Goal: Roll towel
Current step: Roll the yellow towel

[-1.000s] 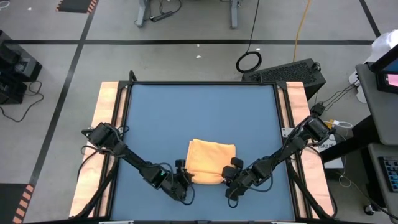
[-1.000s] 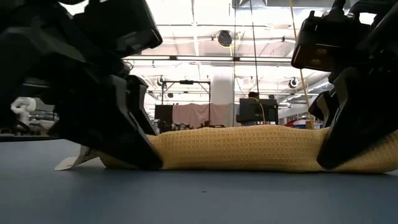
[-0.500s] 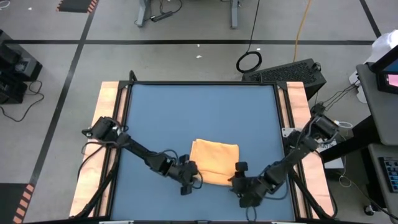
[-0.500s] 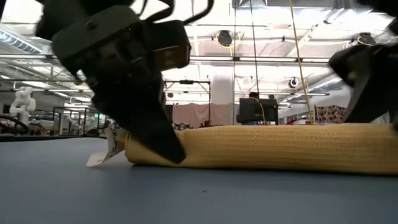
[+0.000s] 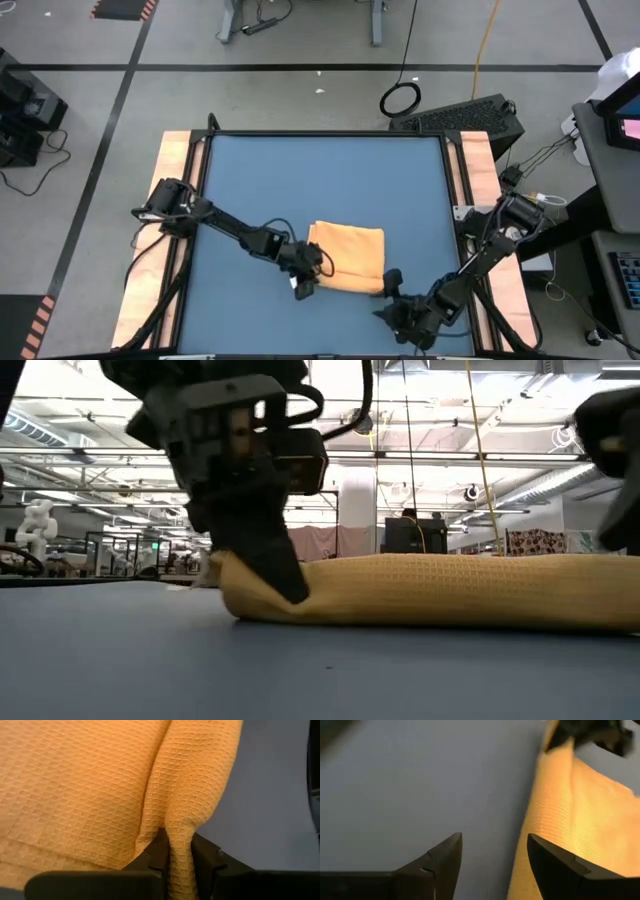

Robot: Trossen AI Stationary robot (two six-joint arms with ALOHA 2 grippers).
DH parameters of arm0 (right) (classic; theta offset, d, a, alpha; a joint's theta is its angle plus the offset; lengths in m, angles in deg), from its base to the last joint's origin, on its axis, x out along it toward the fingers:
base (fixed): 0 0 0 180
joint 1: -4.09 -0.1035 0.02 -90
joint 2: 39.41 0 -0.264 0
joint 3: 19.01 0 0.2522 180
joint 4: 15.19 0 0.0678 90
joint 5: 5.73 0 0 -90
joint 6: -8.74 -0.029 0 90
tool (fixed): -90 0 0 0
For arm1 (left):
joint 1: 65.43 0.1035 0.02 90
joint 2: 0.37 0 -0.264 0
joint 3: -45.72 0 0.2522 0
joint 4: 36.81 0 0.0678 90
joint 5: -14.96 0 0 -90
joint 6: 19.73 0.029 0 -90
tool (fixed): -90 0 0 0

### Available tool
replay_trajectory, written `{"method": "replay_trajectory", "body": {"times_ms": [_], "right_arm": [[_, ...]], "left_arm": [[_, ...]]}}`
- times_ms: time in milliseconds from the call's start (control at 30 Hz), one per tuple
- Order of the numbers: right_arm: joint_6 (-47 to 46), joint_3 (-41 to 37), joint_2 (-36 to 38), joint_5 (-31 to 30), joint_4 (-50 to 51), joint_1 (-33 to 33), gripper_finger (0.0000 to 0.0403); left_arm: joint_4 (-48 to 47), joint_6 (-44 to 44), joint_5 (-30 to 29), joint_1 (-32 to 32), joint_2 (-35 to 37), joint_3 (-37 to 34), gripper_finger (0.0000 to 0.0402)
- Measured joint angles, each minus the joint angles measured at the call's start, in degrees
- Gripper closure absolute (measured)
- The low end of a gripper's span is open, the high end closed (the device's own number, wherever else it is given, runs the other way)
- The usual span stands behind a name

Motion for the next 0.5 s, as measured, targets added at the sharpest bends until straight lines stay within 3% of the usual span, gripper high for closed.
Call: {"method": "replay_trajectory", "body": {"times_ms": [233,500], "right_arm": [[-1.6,0.0,-1.4,-7.1,3.6,1.4,0.0188],[-1.9,0.0,-1.4,-1.8,5.5,4.0,0.0188]], "left_arm": [[-0.1,-0.4,5.8,1.3,0.0,0.0,0.0348],[0.0,-0.4,8.6,2.8,0.0,0.0,0.0348]]}}
